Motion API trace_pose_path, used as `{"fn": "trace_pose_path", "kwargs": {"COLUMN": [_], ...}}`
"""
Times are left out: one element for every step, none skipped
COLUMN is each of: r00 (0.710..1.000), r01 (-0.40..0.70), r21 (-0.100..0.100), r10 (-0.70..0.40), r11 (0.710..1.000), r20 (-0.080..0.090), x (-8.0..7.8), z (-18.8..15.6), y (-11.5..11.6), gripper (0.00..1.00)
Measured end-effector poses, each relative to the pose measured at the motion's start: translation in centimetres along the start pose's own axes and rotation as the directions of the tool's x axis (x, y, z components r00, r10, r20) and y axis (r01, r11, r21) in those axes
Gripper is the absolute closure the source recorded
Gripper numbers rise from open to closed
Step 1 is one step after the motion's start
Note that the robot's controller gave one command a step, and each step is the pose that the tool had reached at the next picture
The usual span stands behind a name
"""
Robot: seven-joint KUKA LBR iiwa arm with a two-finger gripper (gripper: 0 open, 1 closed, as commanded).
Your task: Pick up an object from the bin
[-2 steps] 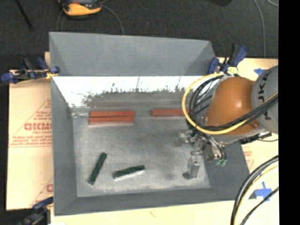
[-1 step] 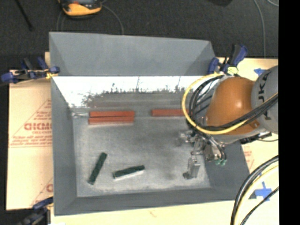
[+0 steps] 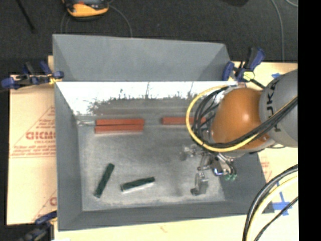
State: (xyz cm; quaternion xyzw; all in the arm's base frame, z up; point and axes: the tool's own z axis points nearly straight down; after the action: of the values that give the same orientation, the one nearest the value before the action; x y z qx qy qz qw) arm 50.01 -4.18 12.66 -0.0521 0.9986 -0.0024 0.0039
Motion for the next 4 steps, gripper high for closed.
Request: {"fn": "trace_pose_path", "kwargs": {"r00": [0.976,0.987,0.927,0.987], "r01": [0.216,0.162,0.376,0.158], "r21": [-0.008,-0.007,-0.007,-0.006], "r10": [-0.216,-0.162,-0.376,-0.158], "r11": [0.976,0.987,0.927,0.987], "r20": [-0.005,-0.005,-0.004,0.000], "x": [-0.5,-1.2,-2.2,-4.7], "z": [2.3,4.4,4.4,5.5], "y": [2.7,5.1,6.6,13.1], "gripper": [0.00,0.00,0.00,1.00]}}
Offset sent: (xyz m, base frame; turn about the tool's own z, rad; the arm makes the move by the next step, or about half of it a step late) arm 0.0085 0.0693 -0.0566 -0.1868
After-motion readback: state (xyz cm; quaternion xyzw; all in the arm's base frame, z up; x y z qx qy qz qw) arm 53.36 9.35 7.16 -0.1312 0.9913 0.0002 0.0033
